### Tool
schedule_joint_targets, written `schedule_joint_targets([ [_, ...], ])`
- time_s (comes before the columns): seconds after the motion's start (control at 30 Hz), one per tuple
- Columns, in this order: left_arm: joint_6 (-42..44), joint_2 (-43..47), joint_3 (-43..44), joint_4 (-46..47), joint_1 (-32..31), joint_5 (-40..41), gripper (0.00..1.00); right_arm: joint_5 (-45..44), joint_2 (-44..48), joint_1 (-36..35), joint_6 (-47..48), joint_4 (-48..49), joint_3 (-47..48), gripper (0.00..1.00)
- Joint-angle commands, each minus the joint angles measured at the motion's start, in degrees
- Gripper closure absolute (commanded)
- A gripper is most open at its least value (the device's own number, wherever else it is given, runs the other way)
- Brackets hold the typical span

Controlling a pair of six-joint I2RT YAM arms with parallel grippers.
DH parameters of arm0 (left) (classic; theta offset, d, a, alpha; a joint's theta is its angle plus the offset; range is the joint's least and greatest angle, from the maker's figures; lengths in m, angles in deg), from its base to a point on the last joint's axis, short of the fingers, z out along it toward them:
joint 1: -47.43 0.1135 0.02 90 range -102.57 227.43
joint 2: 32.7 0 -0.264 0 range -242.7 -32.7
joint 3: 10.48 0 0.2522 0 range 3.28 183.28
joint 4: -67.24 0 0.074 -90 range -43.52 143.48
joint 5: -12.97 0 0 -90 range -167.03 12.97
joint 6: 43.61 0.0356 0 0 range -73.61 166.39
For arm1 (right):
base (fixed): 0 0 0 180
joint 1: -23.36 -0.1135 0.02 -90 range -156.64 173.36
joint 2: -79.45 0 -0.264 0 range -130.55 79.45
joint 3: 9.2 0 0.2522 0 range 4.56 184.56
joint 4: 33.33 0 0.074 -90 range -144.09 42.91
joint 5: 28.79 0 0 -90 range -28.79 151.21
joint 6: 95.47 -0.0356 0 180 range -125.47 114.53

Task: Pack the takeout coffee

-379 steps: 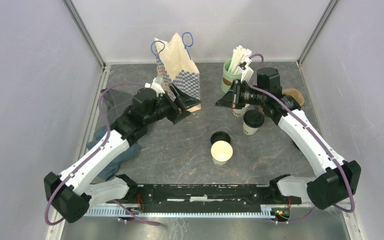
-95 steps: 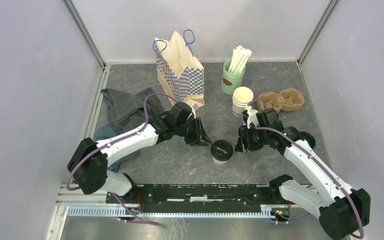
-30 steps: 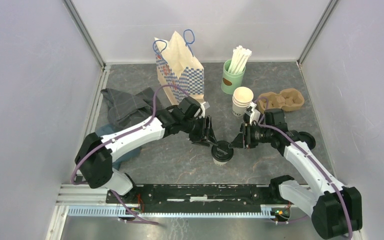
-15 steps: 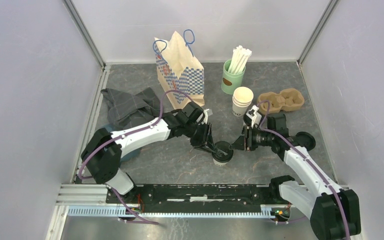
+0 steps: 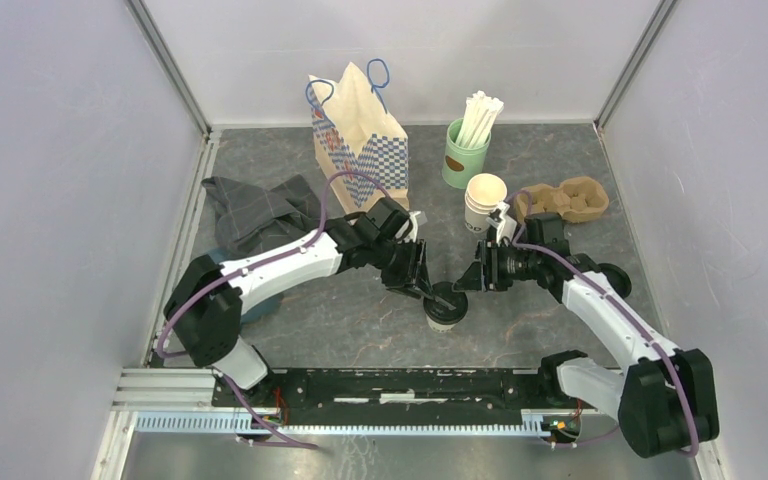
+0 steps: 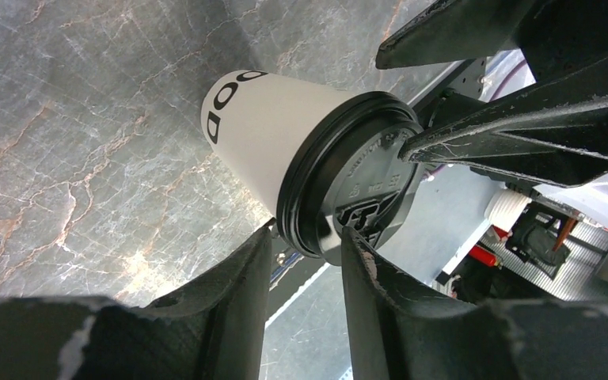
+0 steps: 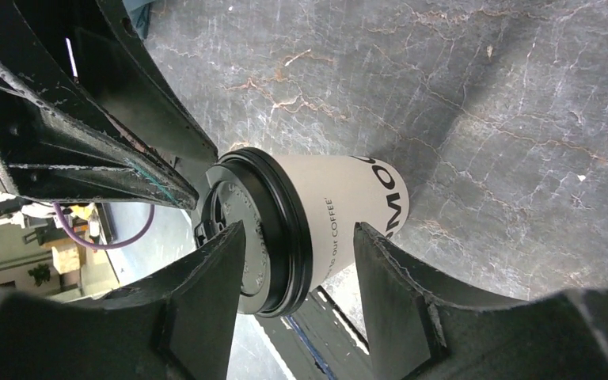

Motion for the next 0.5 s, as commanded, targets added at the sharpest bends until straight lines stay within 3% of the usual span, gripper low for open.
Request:
schedule_joint_targets([
  [0.0, 3.5, -1.88, -0.16, -0.24, -0.25, 0.32, 0.57, 0.61, -1.69, -0.58, 0.13, 2.91, 1.42, 0.41],
  [0.23, 4.96, -2.84, -2.19, -0.26, -0.25, 1.53, 0.63, -3.26, -2.04, -0.6, -2.85, 5.71, -3.39, 0.59],
  [0.37, 5.08, -2.39, -3.39, -0.25, -0.25, 2.02, 0.64, -8.94, 0.36, -0.62, -2.98, 2.64, -6.4, 0.6],
  [0.47, 5.21, -1.48, -2.18, -0.43, -0.25, 2.01, 0.64, -6.71, 0.83, -0.75, -2.26, 0.92, -3.07, 0.56],
])
